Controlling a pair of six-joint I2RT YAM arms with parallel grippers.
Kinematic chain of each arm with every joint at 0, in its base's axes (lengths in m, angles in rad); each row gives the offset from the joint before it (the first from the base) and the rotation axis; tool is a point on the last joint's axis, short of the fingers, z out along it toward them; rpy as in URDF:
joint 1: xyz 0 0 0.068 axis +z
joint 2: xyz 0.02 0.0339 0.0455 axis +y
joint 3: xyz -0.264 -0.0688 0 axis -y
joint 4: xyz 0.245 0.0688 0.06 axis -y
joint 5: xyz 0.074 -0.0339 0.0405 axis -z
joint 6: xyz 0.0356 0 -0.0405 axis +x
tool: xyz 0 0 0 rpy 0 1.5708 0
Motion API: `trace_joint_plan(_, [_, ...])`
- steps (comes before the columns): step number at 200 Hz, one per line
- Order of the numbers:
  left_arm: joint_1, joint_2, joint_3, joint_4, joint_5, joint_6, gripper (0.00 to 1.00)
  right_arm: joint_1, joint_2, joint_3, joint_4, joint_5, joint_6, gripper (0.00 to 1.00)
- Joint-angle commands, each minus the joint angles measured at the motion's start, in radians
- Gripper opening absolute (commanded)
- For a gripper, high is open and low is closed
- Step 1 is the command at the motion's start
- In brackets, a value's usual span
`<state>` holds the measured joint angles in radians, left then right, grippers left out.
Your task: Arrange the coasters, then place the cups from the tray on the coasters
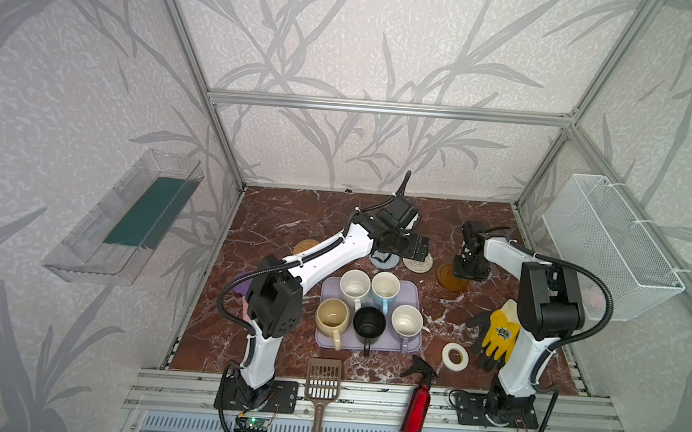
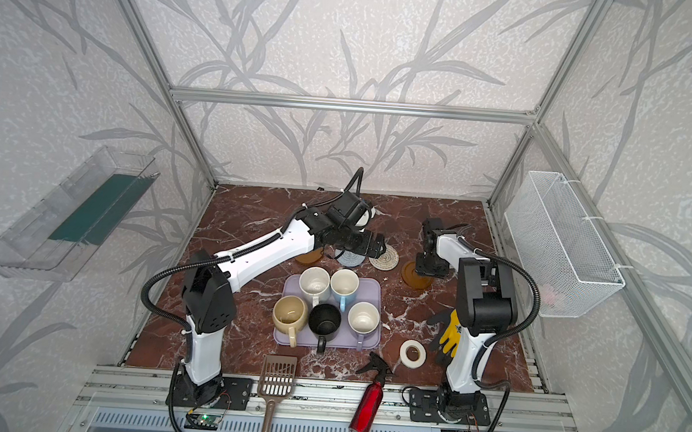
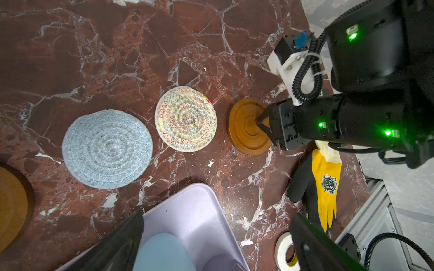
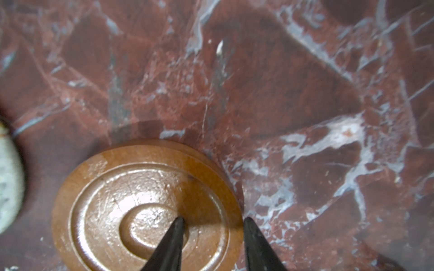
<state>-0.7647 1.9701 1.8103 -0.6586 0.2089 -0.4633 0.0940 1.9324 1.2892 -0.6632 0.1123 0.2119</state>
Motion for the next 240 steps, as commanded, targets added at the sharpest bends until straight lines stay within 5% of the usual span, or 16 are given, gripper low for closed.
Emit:
trace_joint_plan(1, [-0.001, -0.041, -0.011, 0.007, -0.018, 0.004, 0.99, -0.007, 0.05, 0.046, -0.041, 0.034, -0.004, 0.42])
trace_joint_plan(240, [0.002, -0.065, -0.047, 0.028, -0.032, -0.007, 0.99, -0.006, 0.203, 0.256, -0.083, -0.007, -0.024, 0.41])
